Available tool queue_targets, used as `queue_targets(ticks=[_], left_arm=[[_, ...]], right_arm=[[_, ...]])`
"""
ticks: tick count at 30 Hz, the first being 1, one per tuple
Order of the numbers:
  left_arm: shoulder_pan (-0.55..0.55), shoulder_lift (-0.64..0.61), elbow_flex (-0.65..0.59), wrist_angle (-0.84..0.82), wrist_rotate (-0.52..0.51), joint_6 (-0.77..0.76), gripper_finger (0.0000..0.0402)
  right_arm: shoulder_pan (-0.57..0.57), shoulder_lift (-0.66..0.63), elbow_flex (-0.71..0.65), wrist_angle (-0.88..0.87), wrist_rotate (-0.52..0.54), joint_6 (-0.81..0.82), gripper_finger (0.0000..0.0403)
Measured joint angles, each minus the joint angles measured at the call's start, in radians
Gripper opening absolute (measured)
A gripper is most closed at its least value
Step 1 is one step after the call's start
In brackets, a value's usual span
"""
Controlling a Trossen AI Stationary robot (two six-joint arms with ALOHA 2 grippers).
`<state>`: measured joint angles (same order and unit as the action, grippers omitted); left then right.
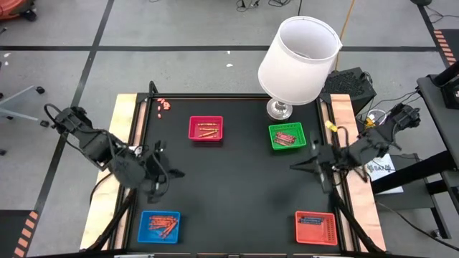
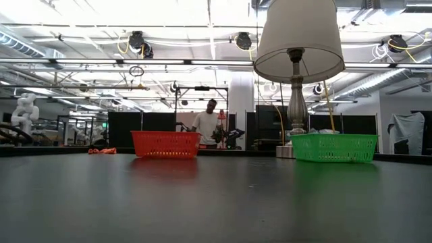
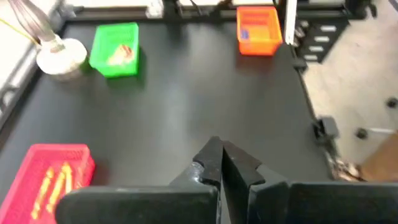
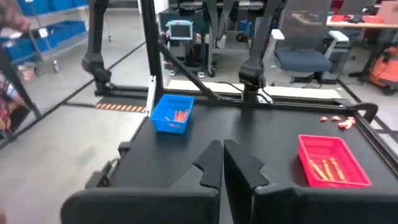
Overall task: Sort crayons
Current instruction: Return to Home Position
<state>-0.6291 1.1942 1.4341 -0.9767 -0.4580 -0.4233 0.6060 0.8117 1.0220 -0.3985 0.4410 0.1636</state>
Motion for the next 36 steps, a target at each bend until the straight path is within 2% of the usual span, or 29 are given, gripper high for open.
queue_targets(ticks=[5,9,14,20,24,28,36], left_arm=[[0.103,0.0,0.0,0.114,0.022,0.157,0.0014],[0.187,-0.004,0.0,0.166,0.035,0.252,0.0014],[0.314,-0.032,-0.069,0.298,0.181,0.339,0.0014],[0.432,-0.065,-0.254,0.542,0.323,0.384,0.0014],[0.472,-0.084,-0.432,0.743,0.386,0.379,0.0014],[0.512,-0.109,-0.608,0.957,0.425,0.349,0.0015],[0.558,-0.161,-0.836,1.143,0.46,0.325,0.0015]], right_arm=[[-0.045,-0.083,0.0,-0.124,-0.055,-0.058,0.0],[-0.074,-0.128,-0.023,-0.158,-0.092,-0.097,0.0],[-0.102,-0.195,-0.146,-0.085,-0.106,-0.105,0.0],[-0.119,-0.245,-0.367,0.157,-0.107,-0.115,0.0],[-0.14,-0.248,-0.521,0.341,-0.154,-0.101,0.0],[-0.156,-0.249,-0.646,0.464,-0.162,-0.067,0.0],[-0.183,-0.255,-0.806,0.617,-0.186,-0.033,0.0]])
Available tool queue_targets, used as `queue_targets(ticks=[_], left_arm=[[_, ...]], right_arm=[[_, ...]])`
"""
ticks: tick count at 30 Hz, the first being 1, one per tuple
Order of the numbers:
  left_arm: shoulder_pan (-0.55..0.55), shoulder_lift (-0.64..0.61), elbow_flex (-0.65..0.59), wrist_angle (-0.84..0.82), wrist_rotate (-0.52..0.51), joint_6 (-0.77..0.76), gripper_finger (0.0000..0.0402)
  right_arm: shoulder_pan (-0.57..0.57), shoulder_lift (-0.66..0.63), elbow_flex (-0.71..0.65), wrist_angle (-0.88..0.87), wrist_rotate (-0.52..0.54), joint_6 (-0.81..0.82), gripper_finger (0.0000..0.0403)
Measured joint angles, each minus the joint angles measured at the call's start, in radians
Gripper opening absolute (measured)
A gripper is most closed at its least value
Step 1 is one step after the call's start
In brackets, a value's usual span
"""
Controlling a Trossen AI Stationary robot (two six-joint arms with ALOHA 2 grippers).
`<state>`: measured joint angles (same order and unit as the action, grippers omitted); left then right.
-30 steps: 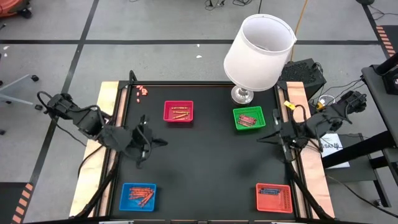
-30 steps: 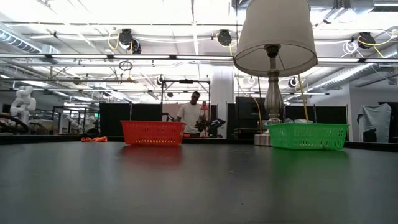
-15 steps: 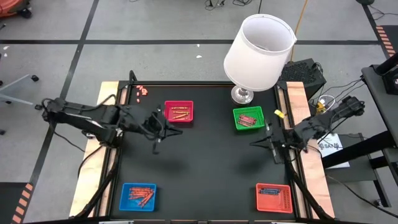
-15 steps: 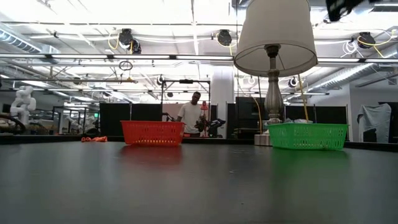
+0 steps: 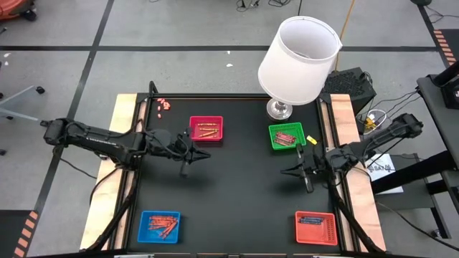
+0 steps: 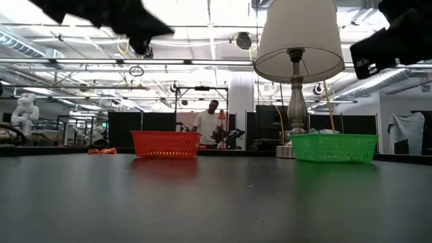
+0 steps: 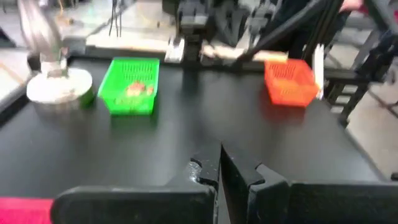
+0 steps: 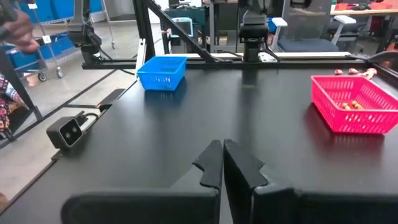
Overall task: Sort crayons
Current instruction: Return to Home Position
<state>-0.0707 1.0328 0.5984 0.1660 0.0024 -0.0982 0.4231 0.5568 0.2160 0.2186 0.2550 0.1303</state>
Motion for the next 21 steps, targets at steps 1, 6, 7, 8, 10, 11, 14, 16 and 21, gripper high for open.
queue_targets(ticks=[1,6,7,8,10,11,14,16,21], left_arm=[[0.007,-0.009,-0.024,0.001,0.007,0.0,0.0015],[0.034,-0.069,-0.113,0.048,0.022,0.007,0.0015],[0.039,-0.079,-0.129,0.045,0.024,0.008,0.0015],[0.044,-0.093,-0.147,0.043,0.025,0.008,0.0015],[0.055,-0.128,-0.18,0.055,0.039,0.006,0.0015],[0.06,-0.145,-0.195,0.063,0.048,0.002,0.0015],[0.074,-0.201,-0.242,0.052,0.058,0.002,0.0015],[0.087,-0.241,-0.272,0.058,0.057,0.002,0.0015],[0.112,-0.339,-0.347,0.056,0.057,-0.001,0.0015]], right_arm=[[-0.003,-0.001,-0.01,0.009,0.0,0.0,0.0],[-0.005,-0.003,-0.031,0.011,-0.025,-0.001,0.0],[-0.005,-0.005,-0.036,0.011,-0.026,0.0,0.0],[-0.005,-0.006,-0.042,0.01,-0.026,0.003,0.0],[-0.005,-0.007,-0.053,0.01,-0.026,0.01,0.0],[-0.005,-0.01,-0.059,0.009,-0.026,0.013,0.0],[-0.005,-0.018,-0.076,0.011,-0.026,0.014,0.0],[-0.005,-0.024,-0.09,0.011,-0.026,0.015,0.0],[-0.005,-0.037,-0.127,0.033,-0.025,0.015,0.0]])
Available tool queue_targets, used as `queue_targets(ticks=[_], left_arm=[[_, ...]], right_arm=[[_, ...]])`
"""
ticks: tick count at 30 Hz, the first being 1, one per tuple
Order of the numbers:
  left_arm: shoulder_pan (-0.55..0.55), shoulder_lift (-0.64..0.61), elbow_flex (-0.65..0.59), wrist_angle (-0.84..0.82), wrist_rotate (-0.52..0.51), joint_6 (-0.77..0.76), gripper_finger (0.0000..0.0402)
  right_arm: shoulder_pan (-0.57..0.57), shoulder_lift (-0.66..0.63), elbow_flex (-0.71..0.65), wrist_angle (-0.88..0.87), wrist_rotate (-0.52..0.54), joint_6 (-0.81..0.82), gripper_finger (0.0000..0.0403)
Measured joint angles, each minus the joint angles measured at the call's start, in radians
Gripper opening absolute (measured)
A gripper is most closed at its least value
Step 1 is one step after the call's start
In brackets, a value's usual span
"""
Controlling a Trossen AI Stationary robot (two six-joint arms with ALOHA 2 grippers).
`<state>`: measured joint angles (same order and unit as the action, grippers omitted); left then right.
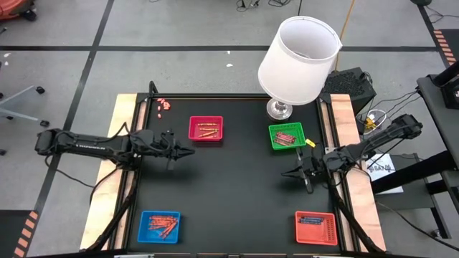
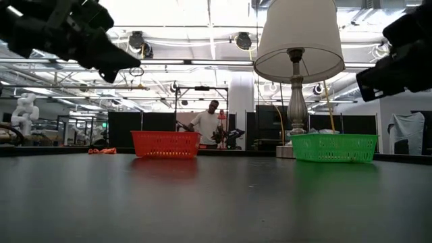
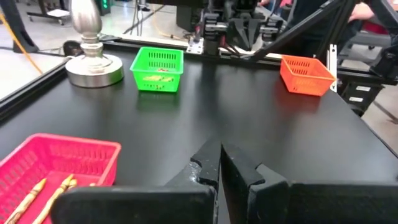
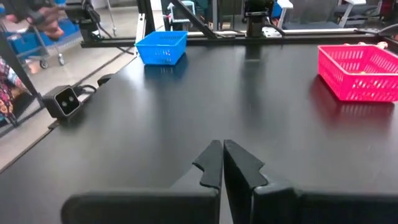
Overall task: Sort crayons
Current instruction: Return to Home Position
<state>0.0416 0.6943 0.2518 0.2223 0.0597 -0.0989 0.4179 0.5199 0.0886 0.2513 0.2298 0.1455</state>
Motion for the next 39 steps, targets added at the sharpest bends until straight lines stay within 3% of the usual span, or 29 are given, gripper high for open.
queue_targets(ticks=[5,23,39], left_arm=[[0.018,-0.09,-0.058,0.0,0.0,-0.001,0.0015],[0.039,-0.41,-0.216,-0.01,-0.01,-0.028,0.0014],[0.039,-0.625,-0.222,-0.253,-0.025,-0.043,0.0014]], right_arm=[[0.0,-0.013,-0.056,0.081,0.001,0.028,0.0],[-0.058,-0.088,-0.062,0.027,0.003,0.02,0.0],[-0.102,-0.323,-0.064,-0.095,0.0,-0.043,0.0]])
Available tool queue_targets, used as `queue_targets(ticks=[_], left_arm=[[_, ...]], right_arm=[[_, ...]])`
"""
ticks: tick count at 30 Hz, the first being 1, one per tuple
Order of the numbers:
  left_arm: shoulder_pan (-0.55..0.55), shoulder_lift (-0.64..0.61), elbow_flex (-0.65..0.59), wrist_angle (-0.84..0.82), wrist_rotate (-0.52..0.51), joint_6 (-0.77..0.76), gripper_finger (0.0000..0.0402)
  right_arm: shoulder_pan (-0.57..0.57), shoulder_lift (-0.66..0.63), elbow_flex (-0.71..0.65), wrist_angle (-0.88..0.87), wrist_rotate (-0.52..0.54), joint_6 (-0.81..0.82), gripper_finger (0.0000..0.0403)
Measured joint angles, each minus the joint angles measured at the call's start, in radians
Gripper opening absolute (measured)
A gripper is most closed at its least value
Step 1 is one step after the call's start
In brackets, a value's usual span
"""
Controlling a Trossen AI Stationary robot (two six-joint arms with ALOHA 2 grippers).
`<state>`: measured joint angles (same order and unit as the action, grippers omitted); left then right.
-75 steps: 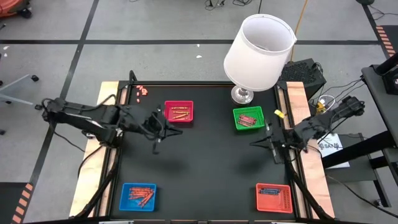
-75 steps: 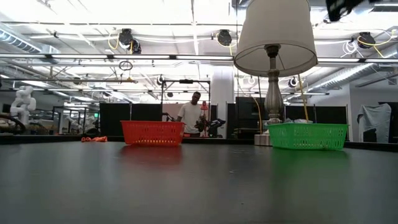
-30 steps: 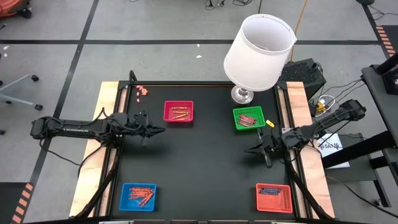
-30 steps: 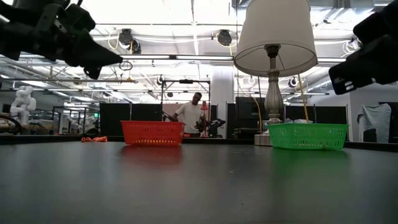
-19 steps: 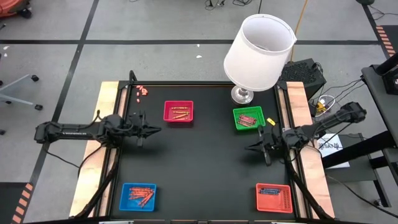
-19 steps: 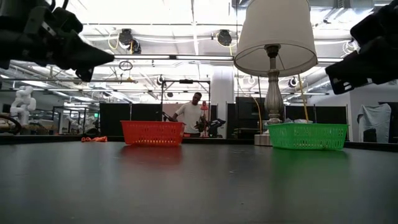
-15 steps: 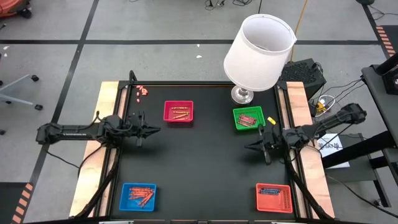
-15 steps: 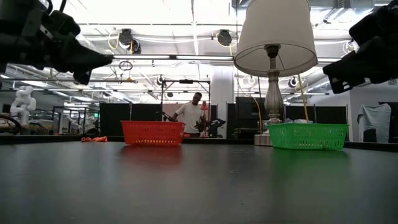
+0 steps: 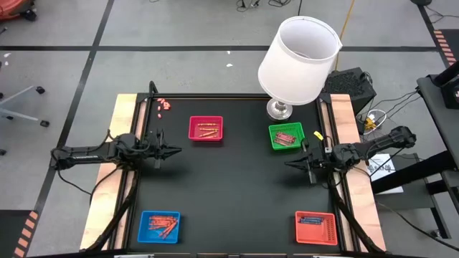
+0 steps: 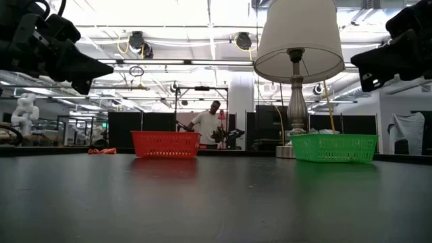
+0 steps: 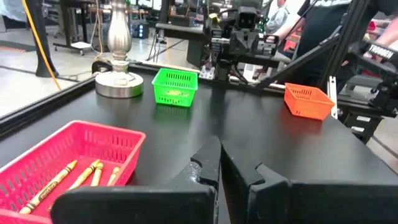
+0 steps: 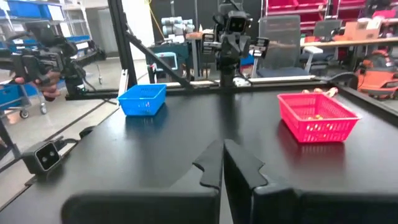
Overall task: Sort crayons
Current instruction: Return to Home Position
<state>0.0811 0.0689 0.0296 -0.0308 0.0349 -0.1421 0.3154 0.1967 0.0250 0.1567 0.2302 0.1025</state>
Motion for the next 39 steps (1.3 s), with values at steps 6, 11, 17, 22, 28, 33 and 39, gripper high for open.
queue_targets(ticks=[6,11,17,22,28,33,39], left_arm=[[0.0,-0.06,0.002,-0.016,-0.013,0.017,0.0014],[0.0,-0.069,0.002,-0.018,-0.028,0.018,0.0014],[0.0,-0.068,0.002,-0.02,-0.029,0.018,0.0014],[0.0,-0.068,0.002,-0.021,-0.029,0.019,0.0014],[0.0,-0.068,0.002,-0.022,-0.029,0.019,0.0014],[0.0,-0.068,0.002,-0.023,-0.03,0.019,0.0014],[0.0,-0.068,0.002,-0.023,-0.029,0.019,0.0014]], right_arm=[[-0.03,-0.138,-0.001,-0.084,-0.012,-0.036,0.0],[-0.08,-0.195,-0.001,-0.118,-0.103,-0.046,0.0],[-0.156,-0.193,-0.001,-0.125,-0.188,-0.059,0.0],[-0.216,-0.194,-0.001,-0.131,-0.241,-0.059,0.0],[-0.261,-0.193,-0.001,-0.132,-0.226,-0.058,0.0],[-0.265,-0.193,-0.001,-0.136,-0.183,-0.042,0.0],[-0.264,-0.193,-0.001,-0.136,-0.183,-0.04,0.0]])
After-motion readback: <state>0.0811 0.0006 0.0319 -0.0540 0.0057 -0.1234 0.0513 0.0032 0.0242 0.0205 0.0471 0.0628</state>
